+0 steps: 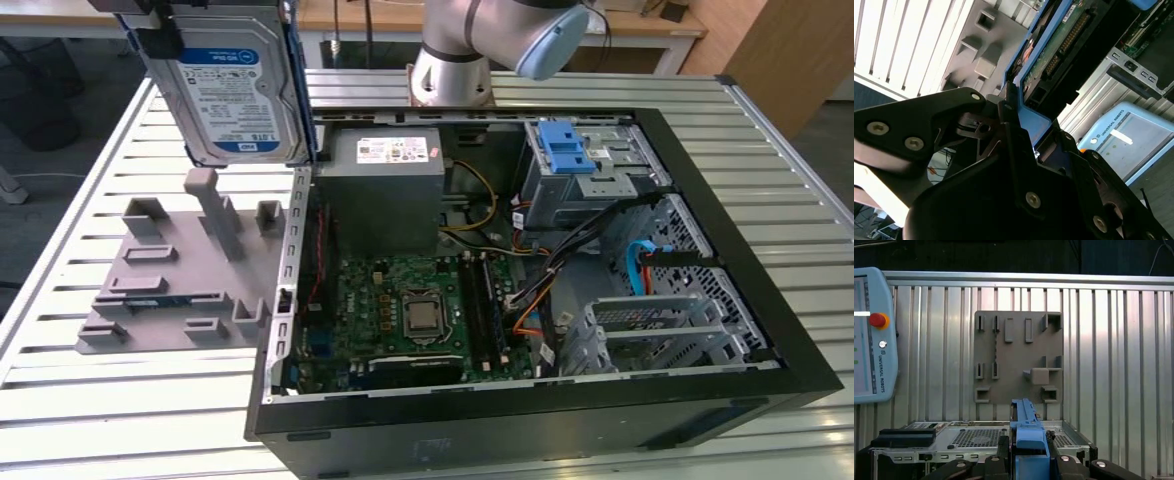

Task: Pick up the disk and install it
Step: 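Pick up the disk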

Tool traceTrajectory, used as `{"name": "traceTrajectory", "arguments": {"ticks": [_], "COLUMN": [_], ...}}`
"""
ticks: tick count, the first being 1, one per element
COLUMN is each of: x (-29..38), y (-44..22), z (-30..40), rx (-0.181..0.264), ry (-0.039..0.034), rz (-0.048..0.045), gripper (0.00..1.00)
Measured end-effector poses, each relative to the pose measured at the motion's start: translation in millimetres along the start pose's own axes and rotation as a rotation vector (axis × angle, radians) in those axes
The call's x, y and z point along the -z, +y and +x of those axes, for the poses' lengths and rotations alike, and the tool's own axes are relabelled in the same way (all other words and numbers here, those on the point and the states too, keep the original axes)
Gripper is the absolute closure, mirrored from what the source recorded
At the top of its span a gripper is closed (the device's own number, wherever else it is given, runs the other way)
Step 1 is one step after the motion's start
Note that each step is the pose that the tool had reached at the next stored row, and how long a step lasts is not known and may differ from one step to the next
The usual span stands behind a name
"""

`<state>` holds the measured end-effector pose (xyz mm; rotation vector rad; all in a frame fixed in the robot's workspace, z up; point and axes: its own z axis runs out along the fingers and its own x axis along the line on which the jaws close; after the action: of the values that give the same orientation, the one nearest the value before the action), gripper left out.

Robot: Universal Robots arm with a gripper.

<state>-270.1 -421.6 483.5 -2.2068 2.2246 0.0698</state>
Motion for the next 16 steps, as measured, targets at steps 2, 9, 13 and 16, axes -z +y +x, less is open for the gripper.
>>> {"name": "traceTrajectory", "arguments": {"ticks": [2, 9, 13, 16], "x": [0.2, 0.5, 0.7, 0.8], "y": [-4.0, -14.9, -21.1, -25.5], "z": [0.9, 2.3, 2.7, 2.9], "rx": [0.0, 0.0, 0.0, 0.0], "ry": [0.0, 0.0, 0.0, 0.0], "rz": [-0.0002, -0.0003, -0.0002, -0.0003], "gripper": [0.64, 0.64, 0.64, 0.64]}}
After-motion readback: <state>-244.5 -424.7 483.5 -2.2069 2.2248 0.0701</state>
